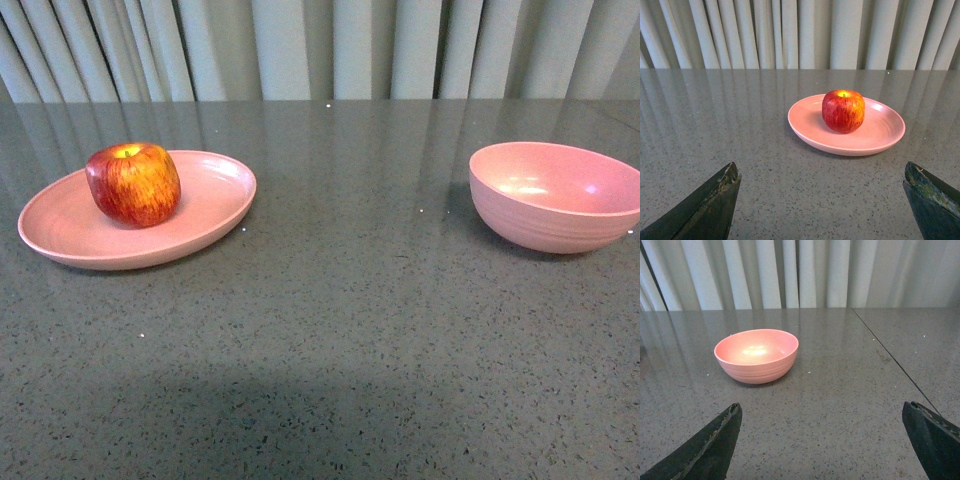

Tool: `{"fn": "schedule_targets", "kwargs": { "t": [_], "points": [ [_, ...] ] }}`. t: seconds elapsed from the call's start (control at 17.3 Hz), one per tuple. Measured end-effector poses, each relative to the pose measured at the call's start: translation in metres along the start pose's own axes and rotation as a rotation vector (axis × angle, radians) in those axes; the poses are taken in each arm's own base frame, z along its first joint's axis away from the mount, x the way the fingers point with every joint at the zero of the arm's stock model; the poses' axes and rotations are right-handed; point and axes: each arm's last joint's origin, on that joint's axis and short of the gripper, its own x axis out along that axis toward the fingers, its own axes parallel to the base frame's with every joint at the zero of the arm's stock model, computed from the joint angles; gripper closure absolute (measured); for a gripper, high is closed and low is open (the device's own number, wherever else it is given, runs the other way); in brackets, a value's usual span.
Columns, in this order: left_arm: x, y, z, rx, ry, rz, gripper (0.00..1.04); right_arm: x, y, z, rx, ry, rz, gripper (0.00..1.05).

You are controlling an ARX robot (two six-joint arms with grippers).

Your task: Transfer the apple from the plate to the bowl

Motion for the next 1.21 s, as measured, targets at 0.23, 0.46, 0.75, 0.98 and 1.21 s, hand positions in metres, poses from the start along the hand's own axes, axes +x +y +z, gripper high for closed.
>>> {"fn": "schedule_targets", "kwargs": {
  "t": [0.23, 0.46, 0.75, 0.98, 1.21],
  "points": [
    [0.0000, 0.0000, 0.0002, 0.000, -0.001, 0.000, 0.07, 0.0000, 0.0000, 0.0000, 0.000, 0.000, 0.000, 0.07],
    [0.0000, 0.0000, 0.0001, 0.000, 0.000, 0.000, 0.07, 0.0000, 0.0000, 0.0000, 0.000, 0.000, 0.000, 0.07],
    [0.0000, 0.0000, 0.0001, 0.000, 0.000, 0.000, 0.07, 0.0000, 0.0000, 0.0000, 0.000, 0.000, 0.000, 0.07],
    [0.0000, 0.0000, 0.0001, 0.000, 0.000, 0.000, 0.07, 0.0000, 0.0000, 0.0000, 0.000, 0.000, 0.000, 0.07],
    [0.0000, 0.0000, 0.0002, 0.000, -0.001, 0.000, 0.07, 0.0000, 0.0000, 0.0000, 0.000, 0.000, 0.000, 0.07]
  ]
}}
